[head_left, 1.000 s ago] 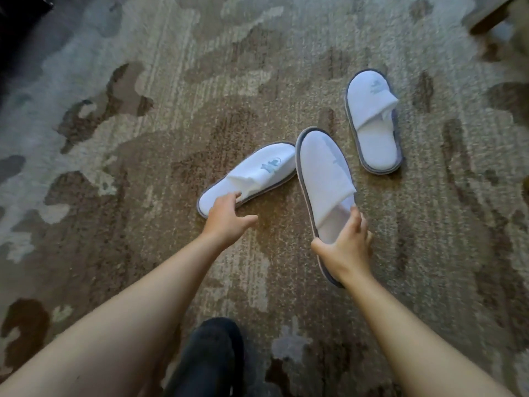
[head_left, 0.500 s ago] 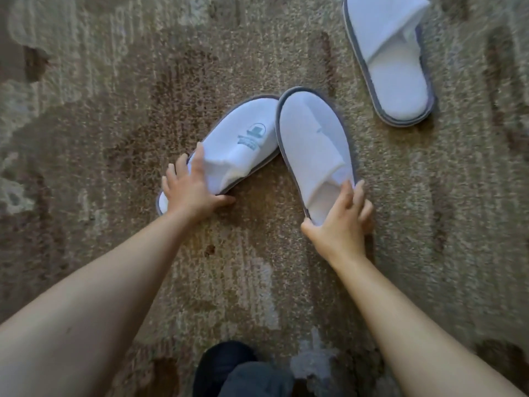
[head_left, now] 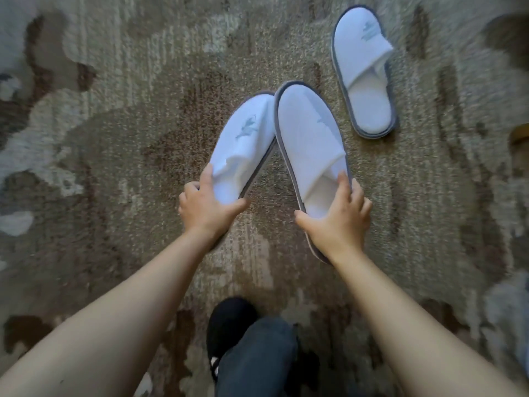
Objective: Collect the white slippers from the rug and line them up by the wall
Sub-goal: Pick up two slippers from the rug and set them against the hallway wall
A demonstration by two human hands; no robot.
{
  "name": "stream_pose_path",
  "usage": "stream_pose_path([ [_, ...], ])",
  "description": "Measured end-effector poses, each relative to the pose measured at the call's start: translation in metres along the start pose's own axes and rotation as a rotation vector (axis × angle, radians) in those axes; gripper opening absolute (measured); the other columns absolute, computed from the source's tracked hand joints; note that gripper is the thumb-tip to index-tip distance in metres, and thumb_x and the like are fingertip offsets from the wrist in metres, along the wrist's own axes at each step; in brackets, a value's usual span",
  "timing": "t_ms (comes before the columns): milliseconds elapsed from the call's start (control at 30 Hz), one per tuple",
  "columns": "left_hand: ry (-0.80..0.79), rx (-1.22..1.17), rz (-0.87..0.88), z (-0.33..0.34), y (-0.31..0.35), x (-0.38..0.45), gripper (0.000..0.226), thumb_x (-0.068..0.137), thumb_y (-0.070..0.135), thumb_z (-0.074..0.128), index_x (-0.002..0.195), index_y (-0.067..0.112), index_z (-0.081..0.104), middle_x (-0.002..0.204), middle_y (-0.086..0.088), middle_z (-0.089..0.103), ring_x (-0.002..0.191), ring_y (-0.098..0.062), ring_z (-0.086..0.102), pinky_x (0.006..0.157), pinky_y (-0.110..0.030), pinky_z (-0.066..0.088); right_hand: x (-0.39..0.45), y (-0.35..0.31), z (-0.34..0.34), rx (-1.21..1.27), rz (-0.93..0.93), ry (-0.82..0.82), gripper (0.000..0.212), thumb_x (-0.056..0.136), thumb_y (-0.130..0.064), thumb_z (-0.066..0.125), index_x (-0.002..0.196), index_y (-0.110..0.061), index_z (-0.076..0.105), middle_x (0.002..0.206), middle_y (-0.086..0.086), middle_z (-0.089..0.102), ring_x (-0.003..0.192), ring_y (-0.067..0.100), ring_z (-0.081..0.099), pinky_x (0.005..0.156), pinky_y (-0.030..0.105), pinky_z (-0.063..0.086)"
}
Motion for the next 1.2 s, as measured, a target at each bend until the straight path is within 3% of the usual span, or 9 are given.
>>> stream_pose_path([
  [100,-0.027,-0.194,0.028,-0.063,0.050,-0.054,0.090,0.062,0.045,0.073,0.136,0.024,0.025,0.127,-0.023,0.039,0.119,-0.035,0.038,0.101,-0.040,0.030,-0.045,-0.046,-0.086,0.113,-0.045,0.058,0.098,0.057,-0.044,0.073,0.137,-0.015,0.023,0.146,0.016,0.027,0.127,0.036,0.026,0.102,0.043,0.021],
  [267,-0.075,-0.349,0.165,-0.193,0.152,-0.143,0.089,0.063,0.042,0.073,0.136,0.024,0.025,0.130,-0.015,0.039,0.119,-0.026,0.040,0.086,-0.027,0.027,-0.121,-0.123,-0.242,0.250,-0.017,0.129,0.094,0.060,-0.039,0.074,0.137,-0.015,0.025,0.144,0.014,0.030,0.128,0.032,0.025,0.106,0.043,0.020],
  [400,-0.125,-0.381,0.298,-0.285,0.224,-0.211,0.093,0.056,0.047,0.068,0.135,0.021,0.027,0.131,-0.015,0.038,0.122,-0.026,0.035,0.091,-0.030,0.028,-0.172,-0.170,-0.362,0.310,-0.011,0.197,0.095,0.061,-0.037,0.074,0.138,-0.016,0.023,0.141,0.014,0.031,0.129,0.032,0.027,0.107,0.046,0.023],
  [567,-0.254,-0.405,0.491,-0.349,0.300,-0.290,0.090,0.062,0.044,0.073,0.135,0.018,0.028,0.133,-0.014,0.038,0.124,-0.026,0.036,0.099,-0.035,0.032,-0.250,-0.191,-0.476,0.380,0.024,0.393,0.092,0.059,-0.027,0.078,0.135,-0.013,0.028,0.137,0.015,0.035,0.127,0.030,0.031,0.106,0.045,0.026],
  [833,-0.461,-0.361,0.869,-0.380,0.389,-0.438,0.089,0.065,0.039,0.071,0.137,0.027,0.020,0.140,-0.006,0.030,0.129,-0.020,0.028,0.094,-0.029,0.025,-0.397,-0.145,-0.591,0.573,0.220,0.790,0.086,0.062,-0.028,0.075,0.133,-0.020,0.027,0.134,0.005,0.033,0.124,0.021,0.034,0.102,0.042,0.037],
  [1033,-0.734,-0.256,1.166,-0.356,0.412,-0.618,0.089,0.064,0.043,0.070,0.136,0.030,0.019,0.141,-0.004,0.029,0.120,-0.011,0.030,0.089,-0.029,0.028,-0.568,-0.083,-0.640,0.693,0.324,1.153,0.078,0.062,-0.029,0.075,0.127,-0.020,0.034,0.127,0.001,0.041,0.116,0.016,0.044,0.087,0.022,0.041],
  [1200,-0.913,-0.147,1.386,-0.322,0.375,-0.793,0.089,0.064,0.044,0.070,0.136,0.029,0.019,0.143,-0.005,0.028,0.112,-0.008,0.029,0.090,-0.027,0.028,-0.750,-0.021,-0.636,0.695,0.491,1.428,0.075,0.066,-0.018,0.075,0.127,-0.016,0.032,0.125,0.004,0.038,0.116,0.018,0.043,0.094,0.032,0.040],
])
Point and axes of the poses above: each hand's wrist, its own x-axis towards the middle knuckle, its own z-axis out of the palm, y = z × x, the point moved 9 cm from there along x, towards the middle knuckle
